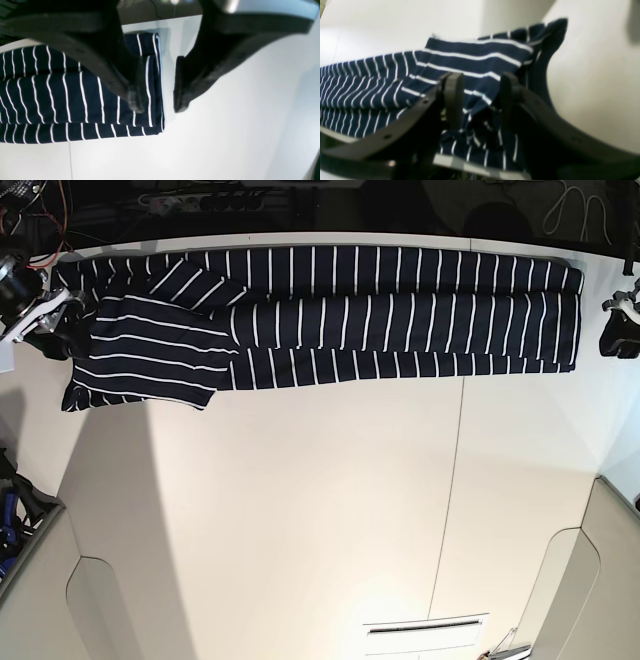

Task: Fold the T-shirt properly
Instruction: 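Lay the folded layer onto the shoulders and open both grippers, then grasp both ends of the folded strip with both grippers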

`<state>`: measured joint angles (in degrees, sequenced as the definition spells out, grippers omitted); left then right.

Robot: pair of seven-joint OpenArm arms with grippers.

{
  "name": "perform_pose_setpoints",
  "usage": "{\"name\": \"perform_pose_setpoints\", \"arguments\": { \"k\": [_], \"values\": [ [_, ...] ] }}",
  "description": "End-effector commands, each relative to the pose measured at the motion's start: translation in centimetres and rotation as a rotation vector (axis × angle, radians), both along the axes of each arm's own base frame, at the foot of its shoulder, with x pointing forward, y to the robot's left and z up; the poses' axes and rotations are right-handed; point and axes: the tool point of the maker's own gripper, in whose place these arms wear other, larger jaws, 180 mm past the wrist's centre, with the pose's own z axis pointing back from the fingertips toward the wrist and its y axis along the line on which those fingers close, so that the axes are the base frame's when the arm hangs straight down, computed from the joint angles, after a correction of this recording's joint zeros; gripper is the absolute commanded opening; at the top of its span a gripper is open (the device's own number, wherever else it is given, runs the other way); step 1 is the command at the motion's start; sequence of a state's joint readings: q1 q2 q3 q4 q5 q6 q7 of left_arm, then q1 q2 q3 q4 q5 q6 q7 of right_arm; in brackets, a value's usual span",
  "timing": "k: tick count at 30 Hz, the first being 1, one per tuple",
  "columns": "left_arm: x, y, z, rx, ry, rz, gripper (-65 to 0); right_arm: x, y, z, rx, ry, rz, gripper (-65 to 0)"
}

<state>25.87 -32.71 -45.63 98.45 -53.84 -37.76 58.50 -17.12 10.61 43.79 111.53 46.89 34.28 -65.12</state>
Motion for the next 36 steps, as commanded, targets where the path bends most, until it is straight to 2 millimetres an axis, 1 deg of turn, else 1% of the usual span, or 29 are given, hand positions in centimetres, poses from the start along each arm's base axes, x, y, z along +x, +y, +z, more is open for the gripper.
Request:
{"name": "perform_pose_setpoints", "arguments": {
  "k": [1, 2, 3, 4, 5, 8, 10, 13, 17, 20, 22, 25, 27, 30, 36],
  "values": [
    [0.7, 0.4, 1.3, 0.016, -0.036, 0.001, -35.3, 1.4, -0.1, 1.8, -0.002, -0.083, -0.001, -41.4],
    [0.7, 0.5, 1.3, 0.012, -0.036, 0.01, -33.5, 1.9, 0.0, 2.1, 0.0, -0.099, -0.002, -44.9],
    [0.7, 0.4, 1.3, 0.012, -0.036, 0.009, -31.9, 2.4, 0.0, 2.1, -0.006, -0.105, -0.001, -51.8],
    [0.7, 0.4, 1.2, 0.009, -0.036, 0.012, -31.2, 2.8, 0.0, 2.0, -0.013, -0.105, 0.001, -60.5],
    [0.7, 0.4, 1.2, 0.005, -0.04, 0.014, -30.8, 3.2, 0.0, 1.8, -0.015, -0.104, 0.001, -65.0],
    [0.6, 0.2, 0.7, -0.018, -0.054, 0.031, -30.3, 4.0, 0.3, 0.8, 0.012, -0.1, -0.002, -65.0],
    [0.4, 0.0, 0.2, -0.04, -0.062, 0.049, -28.5, 4.1, 0.5, -0.5, 0.046, -0.069, -0.003, -65.0],
    [0.2, -0.1, -0.6, -0.074, -0.077, 0.077, -24.2, 3.6, 0.7, -3.1, 0.102, -0.002, -0.013, -65.0],
    [-0.4, 0.0, -1.7, -0.096, -0.054, 0.093, -24.1, 2.6, 0.6, -6.3, 0.17, 0.081, -0.048, -65.0],
    [-0.9, 0.4, -2.6, -0.119, -0.048, 0.107, -24.1, 2.0, 0.7, -7.8, 0.221, 0.119, -0.067, -65.0],
    [-1.3, 0.5, -3.7, -0.143, -0.026, 0.123, -24.1, 1.8, 0.9, -8.2, 0.25, 0.128, -0.073, -65.0],
    [-1.9, -0.3, -5.3, -0.195, 0.008, 0.111, -24.1, 1.9, 1.0, -8.1, 0.265, 0.123, -0.074, -65.0],
    [-2.1, -0.7, -6.0, -0.22, 0.02, 0.114, -24.1, 2.1, 1.1, -8.0, 0.27, 0.119, -0.071, -65.0],
    [-2.2, -0.6, -6.4, -0.229, 0.026, 0.122, -24.1, 2.0, 1.2, -7.9, 0.274, 0.121, -0.069, -65.0],
    [-2.2, -0.5, -6.3, -0.22, 0.02, 0.125, -24.1, 1.9, 1.3, -8.0, 0.28, 0.128, -0.063, -65.0]
  ]
}}
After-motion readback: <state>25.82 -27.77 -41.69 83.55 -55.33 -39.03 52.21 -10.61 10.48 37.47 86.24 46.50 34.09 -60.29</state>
